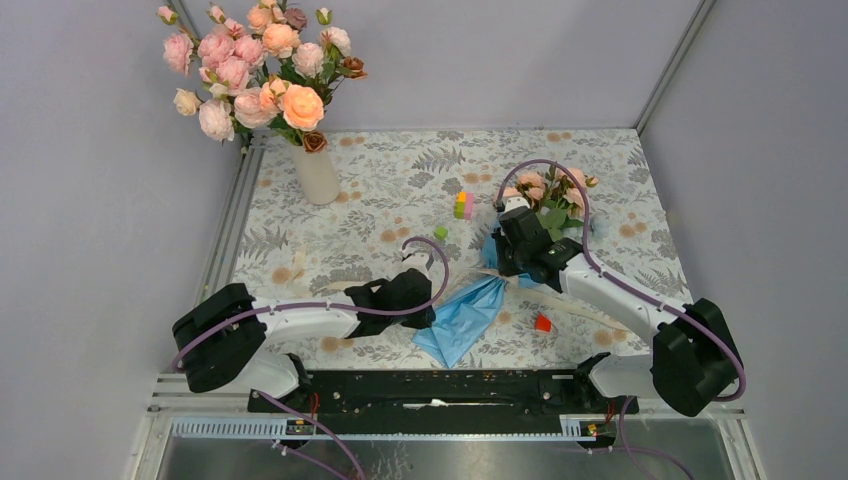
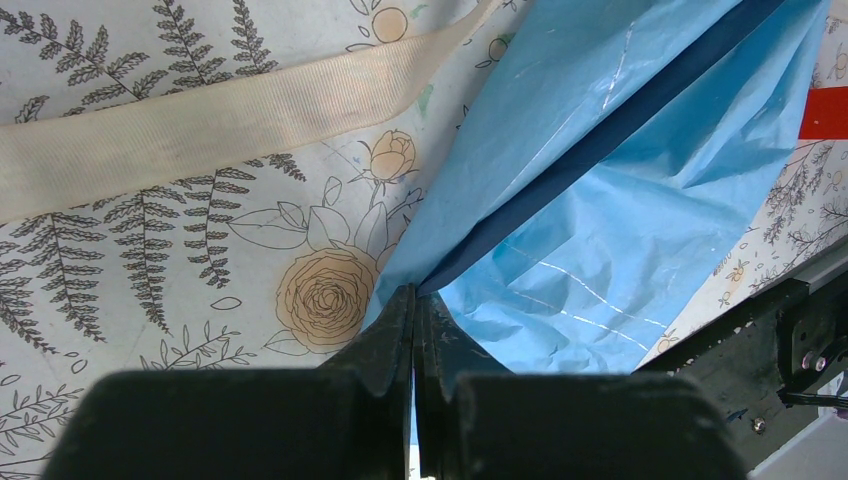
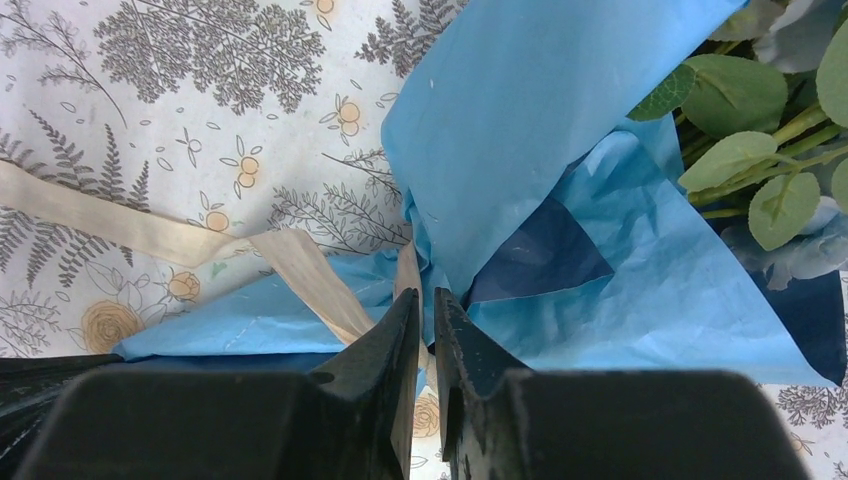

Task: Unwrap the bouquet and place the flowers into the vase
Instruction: Untie the ribbon from the wrapping paper.

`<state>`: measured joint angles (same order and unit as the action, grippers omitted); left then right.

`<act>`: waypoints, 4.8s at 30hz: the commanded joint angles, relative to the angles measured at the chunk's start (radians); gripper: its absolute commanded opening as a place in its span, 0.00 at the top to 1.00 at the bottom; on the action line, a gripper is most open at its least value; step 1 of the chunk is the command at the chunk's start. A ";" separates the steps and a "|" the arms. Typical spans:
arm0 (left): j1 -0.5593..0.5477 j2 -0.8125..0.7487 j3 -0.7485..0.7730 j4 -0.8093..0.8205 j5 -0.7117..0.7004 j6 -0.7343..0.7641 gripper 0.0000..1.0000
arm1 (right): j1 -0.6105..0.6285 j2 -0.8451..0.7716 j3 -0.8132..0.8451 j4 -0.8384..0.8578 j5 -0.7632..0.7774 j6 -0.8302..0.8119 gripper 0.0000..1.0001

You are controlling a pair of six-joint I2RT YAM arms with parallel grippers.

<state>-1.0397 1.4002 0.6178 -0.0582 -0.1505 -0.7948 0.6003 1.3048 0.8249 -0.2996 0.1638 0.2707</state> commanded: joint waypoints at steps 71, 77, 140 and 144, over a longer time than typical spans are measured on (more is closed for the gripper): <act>0.000 -0.032 -0.002 -0.029 -0.040 0.016 1.00 | 0.001 -0.195 0.103 -0.115 -0.010 0.051 1.00; 0.000 -0.034 -0.002 -0.037 -0.049 0.016 1.00 | 0.000 -0.167 0.152 -0.141 -0.001 0.026 1.00; -0.120 0.088 0.271 0.189 -0.030 0.394 0.30 | -0.036 -0.509 -0.222 -0.094 -0.269 0.158 0.23; -0.125 0.092 0.257 0.205 -0.011 0.498 0.42 | -0.036 -0.437 -0.212 -0.050 -0.288 0.161 0.29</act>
<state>-1.1561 1.5223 0.8913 0.1032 -0.1371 -0.4618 0.5682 0.8204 0.5972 -0.4507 -0.0555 0.4274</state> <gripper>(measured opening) 0.618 0.739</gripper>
